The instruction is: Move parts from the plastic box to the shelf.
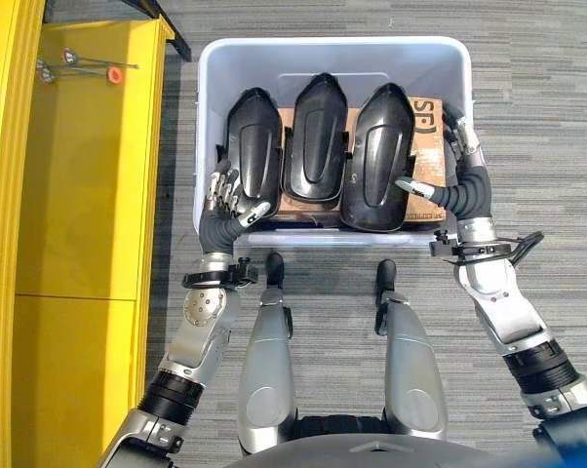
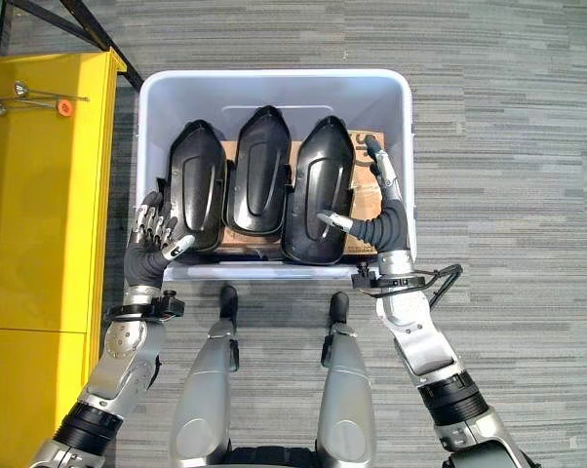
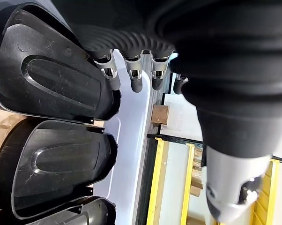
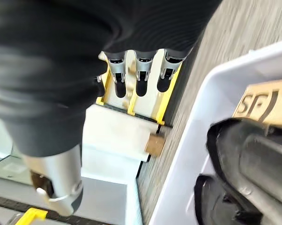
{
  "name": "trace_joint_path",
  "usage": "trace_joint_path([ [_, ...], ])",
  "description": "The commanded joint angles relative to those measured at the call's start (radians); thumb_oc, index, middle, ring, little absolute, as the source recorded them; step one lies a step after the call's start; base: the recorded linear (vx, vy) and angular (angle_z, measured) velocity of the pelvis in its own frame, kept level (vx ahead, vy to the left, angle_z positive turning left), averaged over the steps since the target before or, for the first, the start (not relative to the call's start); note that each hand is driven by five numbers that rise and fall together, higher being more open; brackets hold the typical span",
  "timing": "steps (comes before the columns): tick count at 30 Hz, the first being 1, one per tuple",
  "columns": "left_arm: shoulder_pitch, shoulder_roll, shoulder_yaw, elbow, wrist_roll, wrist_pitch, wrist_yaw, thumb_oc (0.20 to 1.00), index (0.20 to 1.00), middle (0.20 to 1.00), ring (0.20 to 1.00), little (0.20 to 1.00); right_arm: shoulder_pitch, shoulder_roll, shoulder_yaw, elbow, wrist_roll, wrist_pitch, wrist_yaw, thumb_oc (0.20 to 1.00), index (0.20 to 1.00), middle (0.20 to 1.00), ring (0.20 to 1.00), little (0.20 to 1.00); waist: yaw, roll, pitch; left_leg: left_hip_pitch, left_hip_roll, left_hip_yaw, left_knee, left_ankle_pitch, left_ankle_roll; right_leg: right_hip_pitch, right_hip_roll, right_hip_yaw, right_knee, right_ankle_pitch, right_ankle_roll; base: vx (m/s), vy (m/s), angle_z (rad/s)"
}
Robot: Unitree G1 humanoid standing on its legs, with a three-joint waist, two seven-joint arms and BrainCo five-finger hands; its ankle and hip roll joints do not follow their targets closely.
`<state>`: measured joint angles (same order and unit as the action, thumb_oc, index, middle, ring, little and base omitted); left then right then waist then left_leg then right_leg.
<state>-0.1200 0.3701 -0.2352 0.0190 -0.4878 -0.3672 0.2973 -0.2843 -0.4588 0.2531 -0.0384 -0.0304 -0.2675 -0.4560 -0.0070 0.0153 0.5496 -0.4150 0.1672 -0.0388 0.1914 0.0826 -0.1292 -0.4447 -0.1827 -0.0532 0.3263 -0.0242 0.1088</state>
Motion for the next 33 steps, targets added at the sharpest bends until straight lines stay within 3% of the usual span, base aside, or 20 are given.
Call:
trace_joint_path([
  [1, 0.025, 0.039, -0.024, -0.127, 0.041, -0.054, 0.032, 1.000, 1.000, 1.000, 1.000, 1.000, -0.035, 0.028, -0.030, -0.042, -0.041, -0.027, -0.075, 1.000, 1.000, 1.000, 1.000, 1.000, 0.001, -0.016, -0.038, 0.014, 0.017, 0.012, 0.082, -0.096, -0.014, -0.014, -0.089, 0.024, 0.006, 0.036, 0.061, 0.00, 0.000, 0.00],
  [11, 0.014, 0.036, -0.061, -0.125, 0.046, -0.073, 0.081, 1.000, 1.000, 1.000, 1.000, 1.000, -0.174, 0.119, -0.001, 0.297, -0.064, 0.062, -0.239, 1.000, 1.000, 1.000, 1.000, 1.000, 0.020, 0.016, -0.030, -0.015, 0.009, 0.006, 0.099, -0.098, -0.010, -0.035, -0.090, 0.023, 0.019, 0.032, 0.059, 0.00, 0.000, 0.00],
  [19, -0.004, 0.054, -0.094, -0.130, 0.035, -0.075, 0.087, 1.000, 1.000, 1.000, 1.000, 1.000, -0.328, 0.169, -0.008, 0.528, 0.018, 0.080, -0.304, 1.000, 1.000, 1.000, 1.000, 1.000, 0.043, 0.041, -0.030, -0.046, 0.000, 0.007, 0.110, -0.100, -0.005, -0.065, -0.096, 0.026, 0.032, 0.030, 0.055, 0.00, 0.000, 0.00],
  [33, -0.027, 0.062, -0.128, -0.118, 0.032, -0.064, 0.099, 1.000, 1.000, 1.000, 1.000, 1.000, -0.442, 0.167, -0.047, 0.817, 0.134, 0.090, -0.367, 1.000, 1.000, 1.000, 1.000, 1.000, 0.054, 0.065, -0.030, -0.104, -0.016, 0.013, 0.136, -0.110, 0.005, -0.114, -0.098, 0.032, 0.044, 0.031, 0.052, 0.00, 0.001, 0.01],
])
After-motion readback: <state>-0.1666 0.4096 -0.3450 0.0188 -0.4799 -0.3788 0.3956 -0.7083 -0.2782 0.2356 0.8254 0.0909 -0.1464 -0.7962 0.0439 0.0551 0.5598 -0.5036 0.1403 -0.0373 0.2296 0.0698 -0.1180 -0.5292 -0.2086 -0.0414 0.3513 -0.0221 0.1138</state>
